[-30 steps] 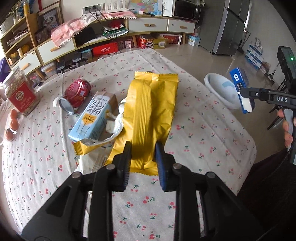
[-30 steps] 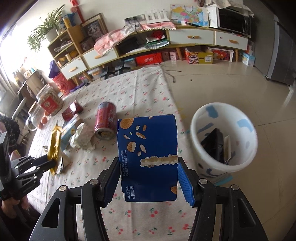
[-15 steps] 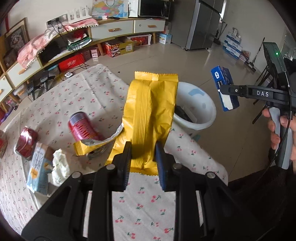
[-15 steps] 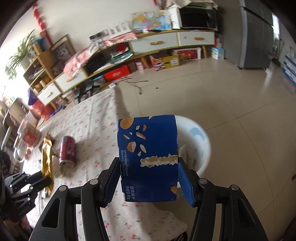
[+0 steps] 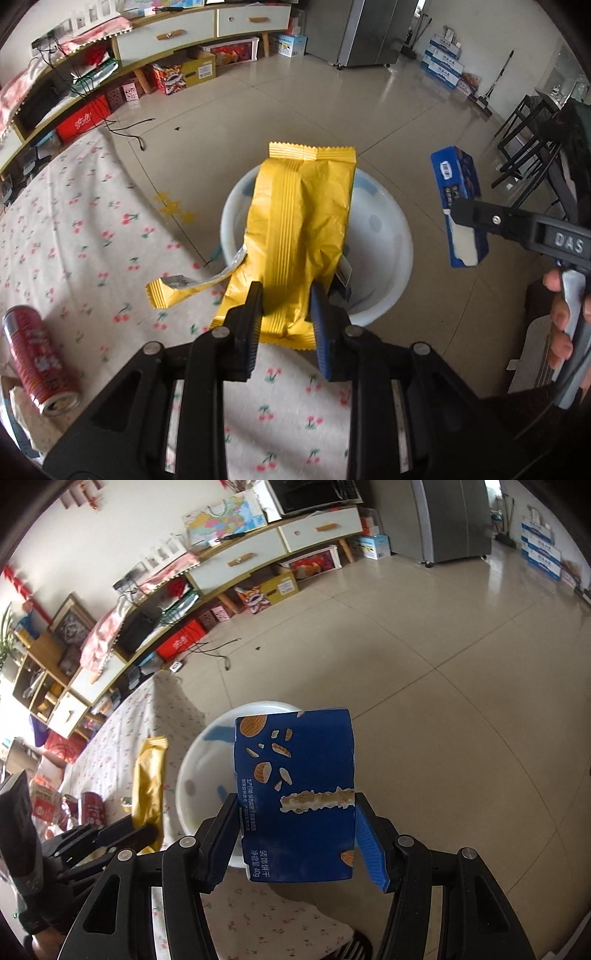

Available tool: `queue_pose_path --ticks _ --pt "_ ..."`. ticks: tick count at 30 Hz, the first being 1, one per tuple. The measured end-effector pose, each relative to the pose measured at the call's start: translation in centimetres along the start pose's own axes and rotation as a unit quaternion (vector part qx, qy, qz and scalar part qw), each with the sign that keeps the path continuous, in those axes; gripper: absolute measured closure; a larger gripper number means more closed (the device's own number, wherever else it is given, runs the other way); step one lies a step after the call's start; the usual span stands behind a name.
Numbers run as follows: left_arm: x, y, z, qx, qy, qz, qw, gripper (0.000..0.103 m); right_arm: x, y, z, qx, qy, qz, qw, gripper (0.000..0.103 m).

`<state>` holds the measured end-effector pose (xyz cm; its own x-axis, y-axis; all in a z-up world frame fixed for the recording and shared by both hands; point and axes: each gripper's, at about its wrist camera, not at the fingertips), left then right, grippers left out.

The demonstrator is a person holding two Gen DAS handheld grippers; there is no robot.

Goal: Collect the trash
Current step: 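Grasp the yellow wrapper with the left tool while the right tool holds the blue box, then open the left tool to drop the yellow wrapper while the right tool drops the blue box into the bin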

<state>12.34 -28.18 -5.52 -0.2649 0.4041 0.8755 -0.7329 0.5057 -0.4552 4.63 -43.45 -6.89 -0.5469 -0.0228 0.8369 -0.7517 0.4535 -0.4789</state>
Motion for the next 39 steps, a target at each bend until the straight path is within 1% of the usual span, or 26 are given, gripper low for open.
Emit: queue_pose_path --ticks 4,6,7,8,9,10,11,15,17,19,25,31,33,34,35,39 --pt "-0.8 -0.2 0.4 -0.001 -0.001 -0.005 1.0 0.075 -0.5 -0.2 0.8 -0.012 0.002 -0.005 1.0 0.043" --pt "-1.0 -0.1 0.4 0.0 -0.006 -0.007 1.0 0.071 -0.6 -0.3 1.1 -0.015 0.003 -0.005 1.0 0.043" --pt "-1.0 -0.1 0.4 0.0 -0.007 -0.009 0.9999 0.065 -0.7 -0.4 1.2 -0.016 0.004 -0.006 1.0 0.043" --pt "-0.7 0.1 0.3 0.001 -0.01 -0.007 0.9999 0.055 -0.8 -0.5 1.2 -0.017 0.004 -0.006 1.0 0.043" --pt "-0.4 0.2 0.5 0.001 -0.013 -0.002 0.9999 0.049 -0.9 -0.5 1.2 -0.019 0.004 -0.007 1.0 0.043" --pt "-0.1 0.3 0.4 0.0 -0.017 0.005 0.9998 0.038 -0.9 -0.5 1.2 -0.019 0.004 -0.007 1.0 0.043" --pt "0.4 0.4 0.2 -0.001 -0.022 0.012 0.9997 0.034 -0.9 -0.5 1.1 -0.018 0.003 -0.007 1.0 0.043" --pt "1.8 1.2 -1.0 0.003 -0.032 0.019 0.9993 0.032 -1.2 -0.5 0.4 -0.013 0.005 -0.01 1.0 0.043" --pt "2.5 1.8 -1.8 0.009 -0.039 0.023 0.9989 0.025 -1.4 -0.5 0.2 -0.012 0.007 -0.013 1.0 0.043" --pt "3.4 2.4 -2.6 0.016 -0.043 0.028 0.9986 0.022 -1.6 -0.6 0.0 -0.01 0.008 -0.016 1.0 0.043" --pt "6.1 4.8 -5.1 0.031 -0.057 0.032 0.9974 0.02 -3.0 -1.2 -2.1 0.006 0.008 -0.031 0.999 0.043" --pt "8.4 7.1 -7.9 0.054 -0.073 0.037 0.9952 0.018 -4.1 -1.7 -4.6 0.018 0.006 -0.033 0.999 0.042" --pt "9.0 7.8 -9.1 0.06 -0.079 0.039 0.9943 0.018 -4.3 -1.8 -5.4 0.022 0.002 -0.031 0.999 0.034" --pt "9.4 8.2 -9.6 0.063 -0.083 0.039 0.9938 0.018 -4.3 -1.9 -5.8 0.023 0.001 -0.029 0.999 0.025" --pt "9.8 8.6 -10.2 0.066 -0.087 0.04 0.9931 0.018 -4.3 -2.0 -6.1 0.024 0.0 -0.026 0.999 0.023" --pt "11.0 9.9 -12.4 0.083 -0.101 0.044 0.9904 0.018 -3.8 -2.3 -7.4 0.03 -0.006 -0.014 0.999 0.022"
Point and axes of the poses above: each gripper's, at about its wrist camera, not at the fingertips, and x roughly against the way its jaws point, z to its right, y to its underside, and after that the axes turned 4 degrees about x, right-handed
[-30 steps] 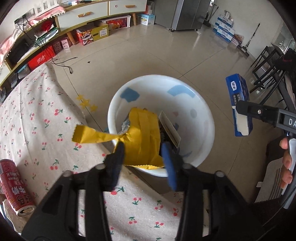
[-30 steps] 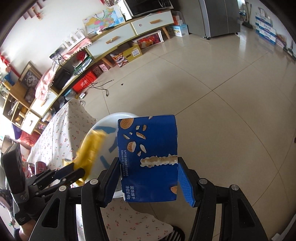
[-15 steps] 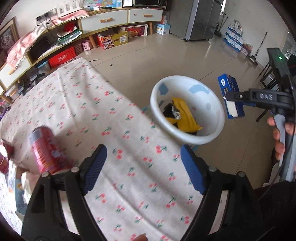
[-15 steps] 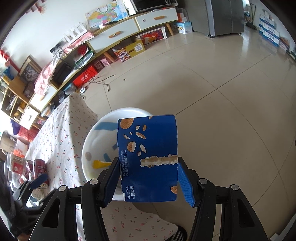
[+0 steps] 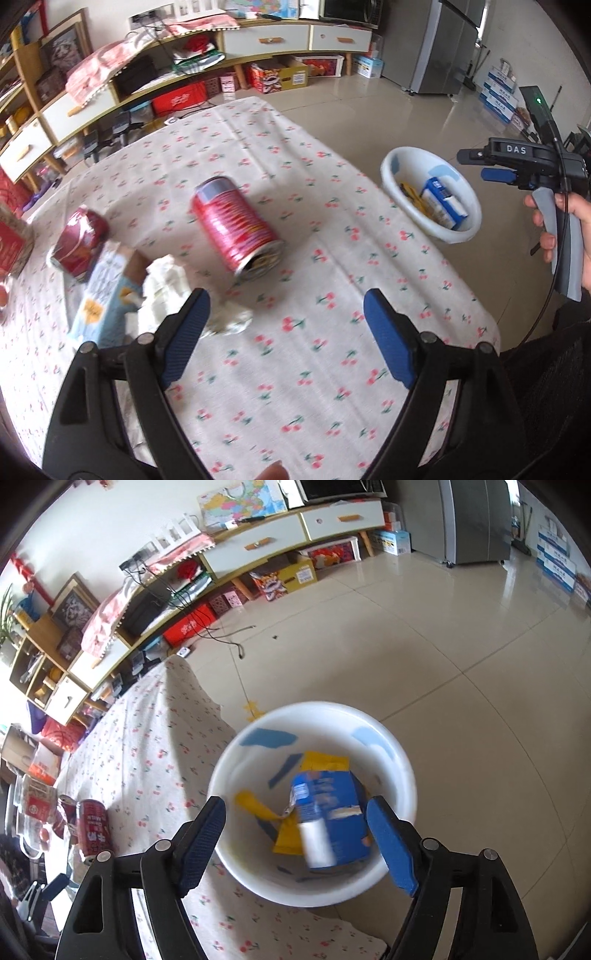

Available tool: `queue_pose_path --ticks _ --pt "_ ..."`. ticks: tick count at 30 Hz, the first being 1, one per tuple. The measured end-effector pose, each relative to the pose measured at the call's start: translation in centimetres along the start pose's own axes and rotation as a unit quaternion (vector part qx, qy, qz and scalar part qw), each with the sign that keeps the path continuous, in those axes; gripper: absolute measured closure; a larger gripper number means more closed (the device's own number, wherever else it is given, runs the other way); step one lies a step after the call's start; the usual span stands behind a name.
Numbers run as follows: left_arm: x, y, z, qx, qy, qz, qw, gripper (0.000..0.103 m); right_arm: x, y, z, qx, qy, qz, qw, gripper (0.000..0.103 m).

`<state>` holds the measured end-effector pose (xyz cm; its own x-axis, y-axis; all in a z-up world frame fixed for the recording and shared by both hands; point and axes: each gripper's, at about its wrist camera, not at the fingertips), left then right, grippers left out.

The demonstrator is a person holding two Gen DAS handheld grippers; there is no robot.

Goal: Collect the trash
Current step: 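Open the left tool to drop the yellow wrapper while the right tool drops the blue box into the bin, then move the left tool to the white snack wrapper while the right tool approaches the crumpled white bag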

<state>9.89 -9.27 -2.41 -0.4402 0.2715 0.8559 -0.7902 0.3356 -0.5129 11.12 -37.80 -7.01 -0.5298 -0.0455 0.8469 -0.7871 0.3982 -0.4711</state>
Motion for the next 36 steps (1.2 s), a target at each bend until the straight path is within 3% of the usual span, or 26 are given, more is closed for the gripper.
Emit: queue_pose_path --ticks 17,25,36 --pt "3.0 3.9 -9.6 0.076 -0.05 -0.007 0.9958 0.015 1.4 1.9 -3.7 0.039 0.008 -0.008 0.999 0.019" --pt "3.4 6.0 -12.6 0.097 -0.054 -0.021 0.9936 0.015 2.3 3.8 -7.3 0.068 -0.019 -0.014 0.997 0.017" --pt "1.8 9.0 -13.8 0.069 -0.036 -0.062 0.995 0.015 1.0 6.4 -13.1 0.135 -0.035 -0.039 0.989 0.017"
Point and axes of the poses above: each gripper's, at about its wrist camera, not at the fingertips, and x roughly against the way its jaws point, z to its right, y to its underside, and after that the axes turned 4 degrees about x, right-handed
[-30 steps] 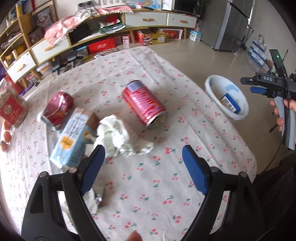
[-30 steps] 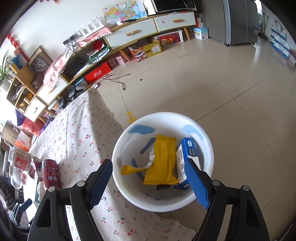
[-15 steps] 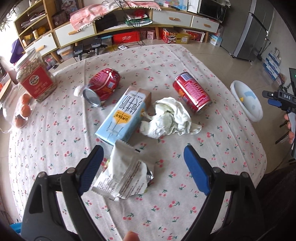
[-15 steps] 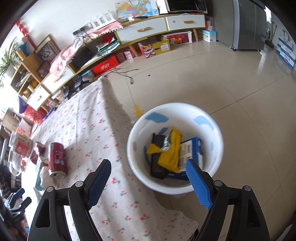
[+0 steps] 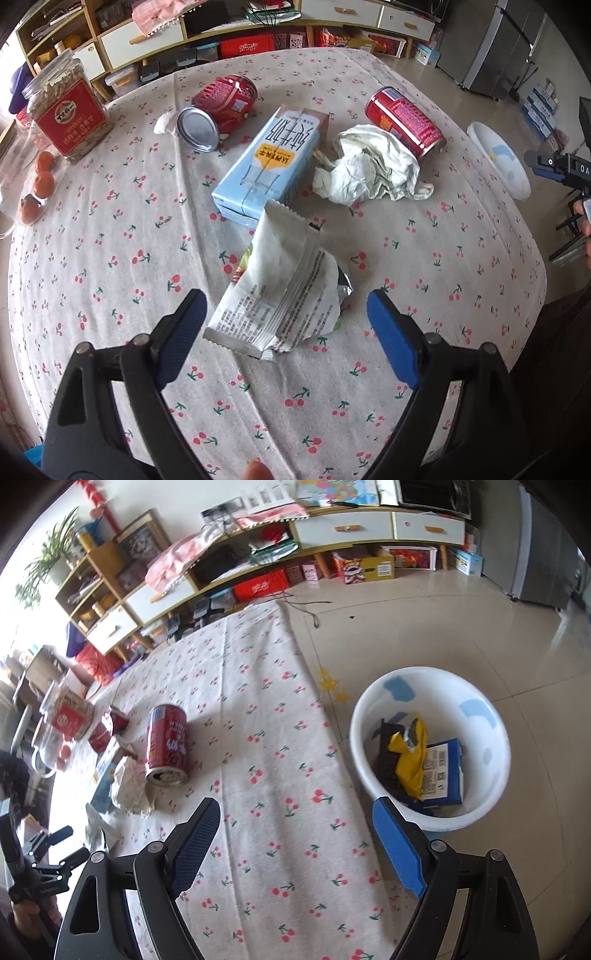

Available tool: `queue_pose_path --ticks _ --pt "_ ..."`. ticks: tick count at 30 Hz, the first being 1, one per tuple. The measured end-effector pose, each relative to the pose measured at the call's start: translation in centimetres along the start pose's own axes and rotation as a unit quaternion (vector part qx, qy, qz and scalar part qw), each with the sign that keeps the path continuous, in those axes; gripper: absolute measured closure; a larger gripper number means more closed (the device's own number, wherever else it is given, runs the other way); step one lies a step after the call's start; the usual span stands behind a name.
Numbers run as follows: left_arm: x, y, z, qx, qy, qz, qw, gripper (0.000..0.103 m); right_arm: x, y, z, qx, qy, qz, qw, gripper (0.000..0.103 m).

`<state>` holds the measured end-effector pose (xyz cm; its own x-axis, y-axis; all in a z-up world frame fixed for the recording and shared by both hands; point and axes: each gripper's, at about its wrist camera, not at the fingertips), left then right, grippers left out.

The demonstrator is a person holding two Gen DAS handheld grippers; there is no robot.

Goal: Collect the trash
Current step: 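Move the left tool to the white snack wrapper while the right tool approaches the crumpled white bag, then grasp the white snack wrapper with the left tool while the right tool grasps the crumpled white bag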

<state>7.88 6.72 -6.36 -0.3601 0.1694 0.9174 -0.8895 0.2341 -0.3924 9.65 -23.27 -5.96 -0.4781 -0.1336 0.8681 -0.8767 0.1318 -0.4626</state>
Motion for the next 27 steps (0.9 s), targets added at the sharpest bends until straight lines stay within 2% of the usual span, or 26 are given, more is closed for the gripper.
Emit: queue_pose_path --ticks 4,9,13,18,20,23,25,27 --pt "-0.6 0.3 0.0 -0.017 0.005 -0.007 0.9998 0.015 -0.6 0.2 -1.4 0.02 0.001 -0.007 1.0 0.017" --pt "-2.1 0.8 0.2 -0.038 -0.005 -0.02 0.9991 0.015 -1.3 0.8 -3.5 0.047 0.003 -0.014 0.999 0.017" --pt "-2.7 0.9 0.3 -0.041 -0.014 -0.015 0.9989 0.015 -1.8 1.1 -4.9 0.069 0.004 -0.02 0.997 0.017" --pt "-2.5 1.0 -0.3 -0.025 -0.004 -0.003 0.9997 0.016 -2.3 1.2 -6.5 0.09 0.005 -0.025 0.996 0.017" --pt "-2.3 1.1 -0.4 -0.013 0.001 0.001 0.9999 0.022 -2.5 1.1 -7.3 0.099 0.005 -0.025 0.995 0.017" --pt "-1.6 1.4 -0.8 0.005 0.007 0.011 0.9999 0.023 -2.8 1.0 -8.7 0.111 0.005 -0.024 0.994 0.017" --pt "-1.0 1.6 -1.1 0.017 0.009 0.019 0.9996 0.029 -3.1 0.8 -9.9 0.12 0.001 -0.023 0.992 0.017" --pt "-0.3 1.7 -1.6 0.028 0.007 0.029 0.9992 0.03 -3.3 0.7 -11.3 0.133 -0.006 -0.022 0.991 0.017"
Point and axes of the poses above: each gripper's, at about its wrist camera, not at the fingertips, and x roughly against the way its jaws point, z to its right, y to its underside, and after that the axes turned 4 degrees about x, right-handed
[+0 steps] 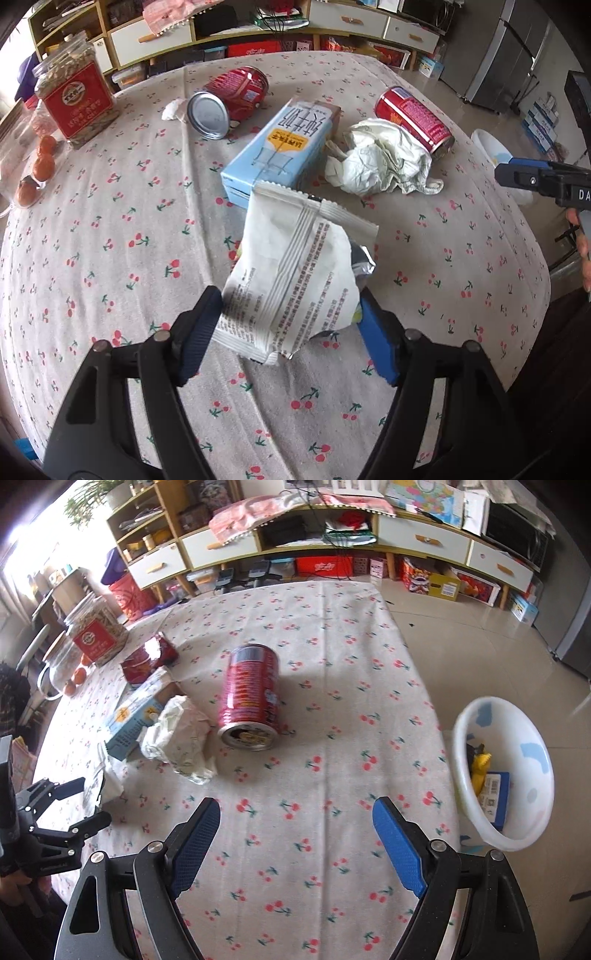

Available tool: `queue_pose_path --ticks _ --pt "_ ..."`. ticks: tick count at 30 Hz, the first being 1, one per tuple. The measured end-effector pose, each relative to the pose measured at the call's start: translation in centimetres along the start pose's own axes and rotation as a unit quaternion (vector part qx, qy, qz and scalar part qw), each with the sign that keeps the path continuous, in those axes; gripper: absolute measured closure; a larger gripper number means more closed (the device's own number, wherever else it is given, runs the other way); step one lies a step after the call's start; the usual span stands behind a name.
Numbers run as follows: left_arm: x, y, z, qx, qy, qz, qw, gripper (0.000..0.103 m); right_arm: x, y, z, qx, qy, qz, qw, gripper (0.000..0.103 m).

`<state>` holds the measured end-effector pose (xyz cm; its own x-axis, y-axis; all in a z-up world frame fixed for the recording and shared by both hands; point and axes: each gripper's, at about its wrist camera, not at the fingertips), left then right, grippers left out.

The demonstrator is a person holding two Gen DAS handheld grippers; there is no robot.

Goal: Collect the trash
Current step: 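Grasp the white snack wrapper with the left tool while the right tool grasps the crumpled white bag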

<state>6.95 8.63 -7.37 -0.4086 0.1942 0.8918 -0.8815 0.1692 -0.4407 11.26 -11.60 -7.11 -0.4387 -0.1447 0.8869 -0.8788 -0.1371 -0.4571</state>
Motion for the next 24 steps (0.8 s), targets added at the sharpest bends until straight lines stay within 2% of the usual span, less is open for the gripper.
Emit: queue_pose_path --ticks 8,17,24 --pt "2.3 0.8 -2.8 0.043 -0.031 0.029 0.9982 0.03 -1.7 -2.3 -5.8 0.059 -0.027 0.011 0.998 0.017" --pt "1.3 2.1 -4.6 0.075 -0.045 0.009 0.9962 0.03 -4.9 -4.4 -9.3 0.081 -0.042 0.002 0.996 0.017" --pt "1.3 2.3 -6.3 0.092 -0.044 0.001 0.9948 0.03 -7.8 -5.0 -10.5 0.097 -0.028 -0.016 0.995 0.019"
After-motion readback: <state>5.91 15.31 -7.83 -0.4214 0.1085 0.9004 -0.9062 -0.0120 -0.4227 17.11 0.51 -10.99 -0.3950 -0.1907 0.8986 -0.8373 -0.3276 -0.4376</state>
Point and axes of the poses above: each gripper's, at about its wrist camera, not at the fingertips, and x roughly against the way its jaws point, z to its right, y to its underside, and after that the axes turned 4 degrees about x, right-handed
